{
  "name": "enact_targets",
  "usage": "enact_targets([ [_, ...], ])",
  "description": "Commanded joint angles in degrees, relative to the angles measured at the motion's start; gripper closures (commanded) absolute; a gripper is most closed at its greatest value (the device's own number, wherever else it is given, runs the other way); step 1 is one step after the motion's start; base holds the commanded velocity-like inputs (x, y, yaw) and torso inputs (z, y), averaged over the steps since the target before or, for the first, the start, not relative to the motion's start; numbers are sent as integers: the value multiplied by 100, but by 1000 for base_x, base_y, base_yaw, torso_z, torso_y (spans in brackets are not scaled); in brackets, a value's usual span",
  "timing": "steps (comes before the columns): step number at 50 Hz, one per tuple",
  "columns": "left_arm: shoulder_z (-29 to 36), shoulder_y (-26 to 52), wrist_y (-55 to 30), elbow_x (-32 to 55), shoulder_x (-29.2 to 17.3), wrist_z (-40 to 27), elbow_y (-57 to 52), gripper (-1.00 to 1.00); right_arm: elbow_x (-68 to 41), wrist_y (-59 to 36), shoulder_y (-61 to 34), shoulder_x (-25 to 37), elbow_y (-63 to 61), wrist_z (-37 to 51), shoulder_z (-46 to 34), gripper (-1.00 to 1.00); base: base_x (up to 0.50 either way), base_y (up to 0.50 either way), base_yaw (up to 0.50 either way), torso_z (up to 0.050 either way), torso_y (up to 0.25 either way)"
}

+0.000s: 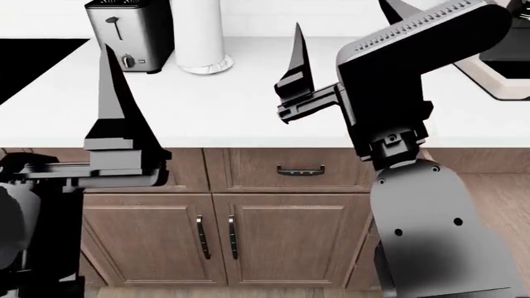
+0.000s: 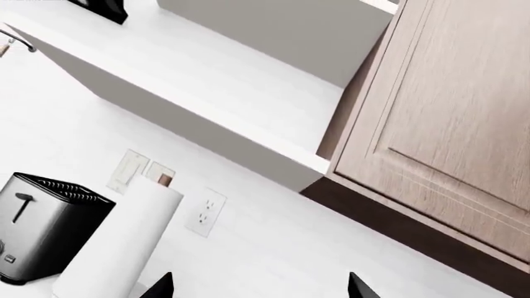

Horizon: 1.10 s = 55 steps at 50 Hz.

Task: Close the right drawer.

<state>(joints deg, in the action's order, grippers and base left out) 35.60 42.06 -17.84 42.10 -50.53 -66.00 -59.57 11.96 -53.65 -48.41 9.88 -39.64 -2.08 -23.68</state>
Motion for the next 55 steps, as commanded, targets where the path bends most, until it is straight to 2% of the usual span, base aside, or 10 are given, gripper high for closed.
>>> enact_targets([
  [1,468,450,276,141,-329,-351,-16,-100,36,-243,-199,-14,-93,-23,-122,-100,0,0,0,0,0],
  [25,1036,820,600,75,-557,-574,16,-100,13,-389,-281,9,-204,-11,-248,-100,0,0,-3,0,0],
  [28,1082,848,605,63,-559,-584,23,-100,142,-509,-328,116,-213,-5,-479,-100,0,0,-418,0,0],
  [55,1501,1200,719,71,-633,-746,26,-100,250,-914,-499,60,-519,75,-628,-100,0,0,-500,0,0],
])
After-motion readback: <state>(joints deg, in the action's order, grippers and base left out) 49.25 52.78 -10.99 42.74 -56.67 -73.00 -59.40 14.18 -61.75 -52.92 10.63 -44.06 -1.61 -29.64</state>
